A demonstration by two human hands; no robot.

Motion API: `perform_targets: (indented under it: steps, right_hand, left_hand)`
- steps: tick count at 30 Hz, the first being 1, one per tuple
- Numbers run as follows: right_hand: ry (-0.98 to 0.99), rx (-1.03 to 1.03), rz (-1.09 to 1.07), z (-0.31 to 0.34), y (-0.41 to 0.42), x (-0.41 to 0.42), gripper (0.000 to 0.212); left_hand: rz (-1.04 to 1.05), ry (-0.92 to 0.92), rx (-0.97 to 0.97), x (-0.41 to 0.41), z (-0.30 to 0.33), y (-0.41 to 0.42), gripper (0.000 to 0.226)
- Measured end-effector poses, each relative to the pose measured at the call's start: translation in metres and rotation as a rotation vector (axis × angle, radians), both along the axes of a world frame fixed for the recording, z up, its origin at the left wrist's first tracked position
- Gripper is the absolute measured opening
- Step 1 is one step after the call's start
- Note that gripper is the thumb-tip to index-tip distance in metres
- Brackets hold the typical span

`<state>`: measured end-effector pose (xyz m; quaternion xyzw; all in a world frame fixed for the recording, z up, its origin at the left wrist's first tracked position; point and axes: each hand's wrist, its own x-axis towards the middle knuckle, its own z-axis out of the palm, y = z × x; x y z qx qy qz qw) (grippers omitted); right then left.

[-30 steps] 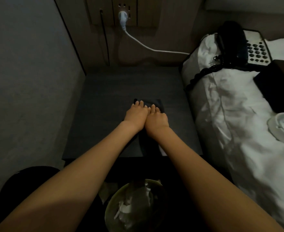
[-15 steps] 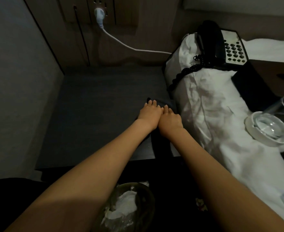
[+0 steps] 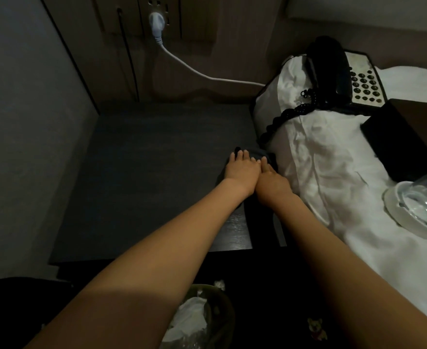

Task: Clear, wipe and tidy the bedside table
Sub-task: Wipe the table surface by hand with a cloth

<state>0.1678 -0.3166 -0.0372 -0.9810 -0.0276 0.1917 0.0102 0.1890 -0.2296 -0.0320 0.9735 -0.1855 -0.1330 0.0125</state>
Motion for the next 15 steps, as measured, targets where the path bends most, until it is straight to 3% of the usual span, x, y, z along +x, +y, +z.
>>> perform_targets:
  steps: [6,15]
  right_hand:
    - [-0.001,-0.034,0.052,0.000,0.013,0.015,0.067]
    - [-0.016,-0.068,0.180,-0.002,0.105,0.032,0.074]
  left_hand:
    - [0.051,-0.025,0.026,0.007,-0.002,0.016,0.081]
    - [0.209,-0.070,-0.011,0.014,-0.009,0.107,0.066]
